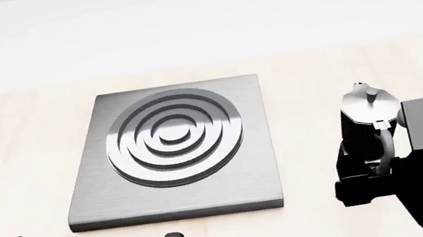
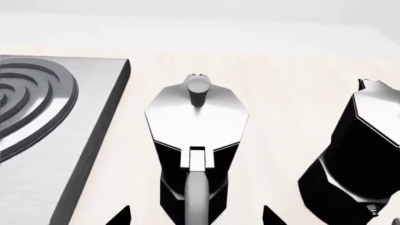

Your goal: Put both moka pots on the stove.

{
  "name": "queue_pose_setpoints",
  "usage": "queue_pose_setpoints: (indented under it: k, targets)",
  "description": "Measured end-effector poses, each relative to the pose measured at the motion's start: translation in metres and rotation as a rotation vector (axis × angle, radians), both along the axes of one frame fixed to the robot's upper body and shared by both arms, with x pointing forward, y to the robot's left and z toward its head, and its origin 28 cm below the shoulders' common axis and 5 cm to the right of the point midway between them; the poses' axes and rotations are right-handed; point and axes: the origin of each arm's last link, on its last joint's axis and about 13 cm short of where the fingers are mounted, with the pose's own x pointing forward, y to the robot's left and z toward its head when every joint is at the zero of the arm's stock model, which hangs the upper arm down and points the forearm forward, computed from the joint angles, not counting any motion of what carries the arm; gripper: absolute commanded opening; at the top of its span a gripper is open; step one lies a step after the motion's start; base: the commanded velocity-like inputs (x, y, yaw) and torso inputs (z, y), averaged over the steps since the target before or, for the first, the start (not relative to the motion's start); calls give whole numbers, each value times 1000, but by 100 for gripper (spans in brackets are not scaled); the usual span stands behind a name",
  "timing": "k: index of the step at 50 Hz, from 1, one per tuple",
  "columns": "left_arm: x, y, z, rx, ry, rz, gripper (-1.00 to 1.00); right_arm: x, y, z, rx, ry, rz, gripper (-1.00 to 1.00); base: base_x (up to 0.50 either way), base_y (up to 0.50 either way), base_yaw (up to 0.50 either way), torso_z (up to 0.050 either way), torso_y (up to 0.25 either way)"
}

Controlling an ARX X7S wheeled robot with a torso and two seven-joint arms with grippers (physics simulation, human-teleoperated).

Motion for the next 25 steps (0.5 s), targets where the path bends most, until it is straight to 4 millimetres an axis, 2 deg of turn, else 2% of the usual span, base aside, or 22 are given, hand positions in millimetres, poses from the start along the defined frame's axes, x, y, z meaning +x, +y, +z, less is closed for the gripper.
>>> queue_pose_setpoints:
  k: [25]
  targets:
    - [0,0,1,1,1,1,100,6,1,-13,2,15,-8,100,0,0,0,0,0]
